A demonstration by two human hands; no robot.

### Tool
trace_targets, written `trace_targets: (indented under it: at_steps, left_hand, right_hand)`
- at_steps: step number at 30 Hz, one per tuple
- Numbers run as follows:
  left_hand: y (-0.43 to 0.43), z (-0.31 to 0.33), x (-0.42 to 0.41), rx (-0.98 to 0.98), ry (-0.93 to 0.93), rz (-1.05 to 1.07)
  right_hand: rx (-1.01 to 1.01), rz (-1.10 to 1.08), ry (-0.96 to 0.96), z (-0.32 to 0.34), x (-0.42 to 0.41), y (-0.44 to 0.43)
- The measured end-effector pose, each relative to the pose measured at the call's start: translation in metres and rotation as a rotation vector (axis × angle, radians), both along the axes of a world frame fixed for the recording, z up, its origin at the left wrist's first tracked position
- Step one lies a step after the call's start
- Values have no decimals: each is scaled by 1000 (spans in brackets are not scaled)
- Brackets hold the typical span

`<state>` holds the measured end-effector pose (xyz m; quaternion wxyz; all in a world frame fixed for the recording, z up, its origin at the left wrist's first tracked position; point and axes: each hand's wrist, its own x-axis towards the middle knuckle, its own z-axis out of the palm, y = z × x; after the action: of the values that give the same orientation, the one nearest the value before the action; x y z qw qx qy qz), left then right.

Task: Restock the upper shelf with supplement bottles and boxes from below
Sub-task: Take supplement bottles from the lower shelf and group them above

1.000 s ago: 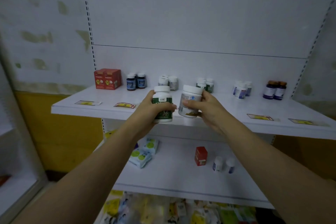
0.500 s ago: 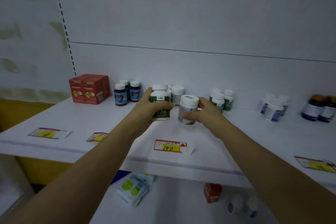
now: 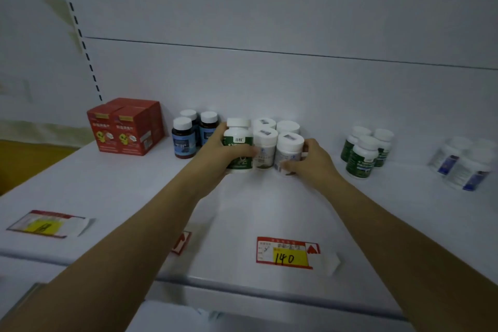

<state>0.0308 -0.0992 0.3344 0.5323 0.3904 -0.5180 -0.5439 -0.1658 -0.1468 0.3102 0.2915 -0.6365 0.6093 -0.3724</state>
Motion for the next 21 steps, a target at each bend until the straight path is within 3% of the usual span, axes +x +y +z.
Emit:
trace_targets:
  at_steps: [16, 21]
  left_hand:
    - [-5, -2, 7, 3, -12, -19]
    - [5, 3, -3, 5, -61, -26]
  right_hand:
    - [-10, -42, 186, 0, 4, -11]
    - [12, -52, 354, 12, -12, 8]
